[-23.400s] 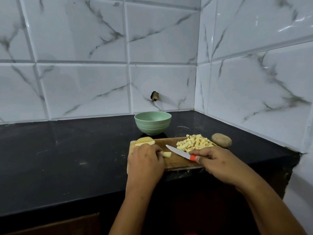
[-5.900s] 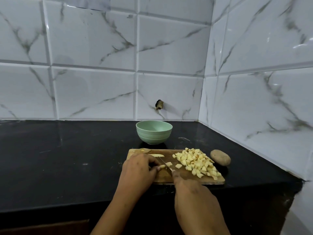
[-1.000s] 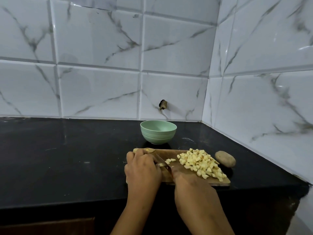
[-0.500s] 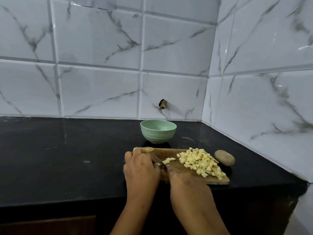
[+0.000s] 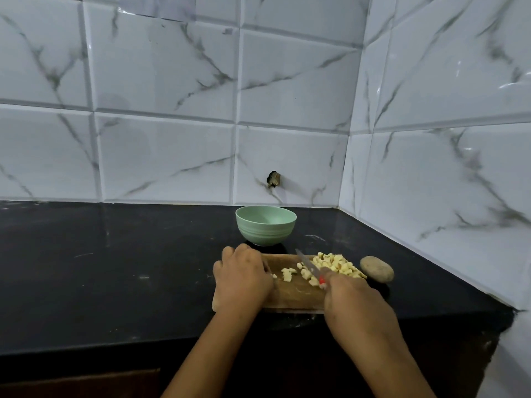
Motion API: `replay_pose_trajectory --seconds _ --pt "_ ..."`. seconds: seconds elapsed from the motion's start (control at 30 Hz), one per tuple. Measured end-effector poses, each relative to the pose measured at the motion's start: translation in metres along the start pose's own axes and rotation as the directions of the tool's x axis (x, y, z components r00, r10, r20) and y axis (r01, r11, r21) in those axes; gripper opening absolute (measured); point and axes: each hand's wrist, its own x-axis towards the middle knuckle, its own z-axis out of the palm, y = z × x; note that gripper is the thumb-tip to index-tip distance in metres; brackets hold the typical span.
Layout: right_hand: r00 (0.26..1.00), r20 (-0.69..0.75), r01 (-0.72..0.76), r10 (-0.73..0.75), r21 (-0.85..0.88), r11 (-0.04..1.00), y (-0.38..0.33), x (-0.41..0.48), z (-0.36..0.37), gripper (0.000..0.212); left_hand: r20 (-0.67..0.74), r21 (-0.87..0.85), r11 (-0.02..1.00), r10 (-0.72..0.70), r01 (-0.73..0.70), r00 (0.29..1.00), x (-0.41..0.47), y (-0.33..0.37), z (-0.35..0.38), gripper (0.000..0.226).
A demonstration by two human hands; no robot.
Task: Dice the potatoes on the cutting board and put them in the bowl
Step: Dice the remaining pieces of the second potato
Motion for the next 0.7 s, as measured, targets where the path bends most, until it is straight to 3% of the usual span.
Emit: replay_pose_trajectory --seconds 0.2,0.4,0.57,0.7 --pt "0.999 0.026 0.032 -0.034 0.084 0.996 -0.006 -0.009 -0.002 0.045 0.182 -0.070 0.988 0.151 -0.140 0.972 0.028 0.014 -0.001 0.015" --pt "0.980 0.157 0.100 -0.123 0.152 0.983 -0.012 -0.009 0.006 0.043 0.161 -0.058 0.998 0.046 -0.037 0.986 0.048 -0.023 -0.015 0.013" --pt "0.998 0.029 0.057 -0.059 0.074 0.996 -0.001 -0.003 0.010 0.042 0.252 0.052 0.996 0.054 -0.070 0.966 0.057 -0.042 -0.012 0.035" --pt "0.998 0.021 0.061 -0.064 0.098 0.993 -0.003 -0.003 0.010 0.045 0.321 0.088 0.989 0.087 -0.121 0.943 0.058 -0.040 -0.006 0.030"
